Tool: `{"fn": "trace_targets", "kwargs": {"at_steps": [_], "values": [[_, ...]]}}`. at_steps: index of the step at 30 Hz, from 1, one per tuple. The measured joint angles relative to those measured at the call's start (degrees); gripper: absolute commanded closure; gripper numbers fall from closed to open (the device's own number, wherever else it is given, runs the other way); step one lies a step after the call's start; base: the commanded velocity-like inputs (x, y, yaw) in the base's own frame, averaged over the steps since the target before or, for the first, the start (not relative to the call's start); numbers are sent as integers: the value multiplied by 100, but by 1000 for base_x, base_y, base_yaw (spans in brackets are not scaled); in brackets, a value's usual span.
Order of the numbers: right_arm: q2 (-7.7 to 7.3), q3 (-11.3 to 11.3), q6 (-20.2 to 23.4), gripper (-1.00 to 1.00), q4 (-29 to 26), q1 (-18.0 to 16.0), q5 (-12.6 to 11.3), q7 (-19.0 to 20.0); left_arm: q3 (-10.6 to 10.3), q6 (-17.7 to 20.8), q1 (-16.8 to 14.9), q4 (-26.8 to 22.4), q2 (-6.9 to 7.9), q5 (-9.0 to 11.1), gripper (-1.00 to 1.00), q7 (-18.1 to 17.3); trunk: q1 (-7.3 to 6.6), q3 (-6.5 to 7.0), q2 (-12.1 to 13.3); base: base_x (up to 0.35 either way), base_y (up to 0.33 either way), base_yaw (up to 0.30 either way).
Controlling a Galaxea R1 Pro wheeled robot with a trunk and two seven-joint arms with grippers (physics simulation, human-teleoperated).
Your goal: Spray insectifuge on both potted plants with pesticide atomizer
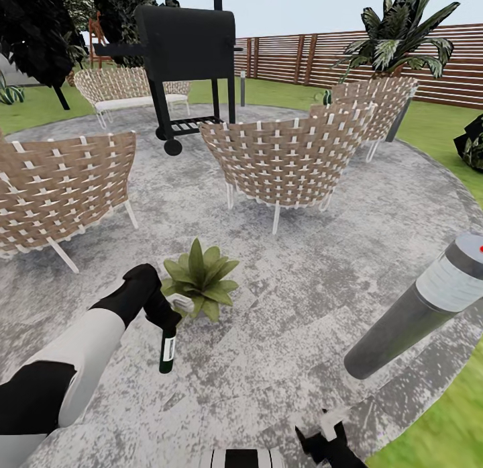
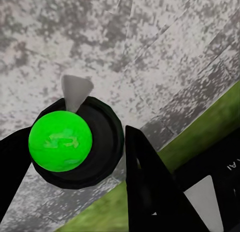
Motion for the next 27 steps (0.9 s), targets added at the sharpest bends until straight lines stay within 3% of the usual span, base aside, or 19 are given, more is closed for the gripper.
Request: {"fn": "trace_targets", "kwargs": {"at_steps": [5,8,11,13,15,21,24,27], "values": [[14,2,31,-100,-1415,-3,22,502,12,-4,0,0,3,1,100,-4,0,0,0,0,0,0],[11,-6,109,-100,-2165,-5,2,1421,12,-8,10,0,3,2,100,-4,0,0,0,0,0,0],[-5,-8,1082,-100,-3108,-5,-46,2281,17,-9,62,-7,-29,21,100,-4,-1,0,0,89,0,0],[7,-6,1526,-100,-3295,-3,-55,2532,21,-11,69,-8,-51,20,100,2,-2,0,0,249,0,0],[15,1,1861,-100,-3424,-2,-61,2672,32,-8,70,-9,-78,22,100,27,-2,0,0,140,0,0],[12,-2,1993,-100,-3442,-5,-56,2715,6,9,70,-244,-328,30,100,122,0,0,0,22,0,0],[6,6,2020,-100,-3430,-5,-30,2712,4,22,70,-674,-337,17,100,161,0,0,0,1,0,0],[-58,-24,2337,-100,-3438,0,-38,2710,-5,29,84,-840,-306,-3,100,170,0,0,0,0,0,0]]}}
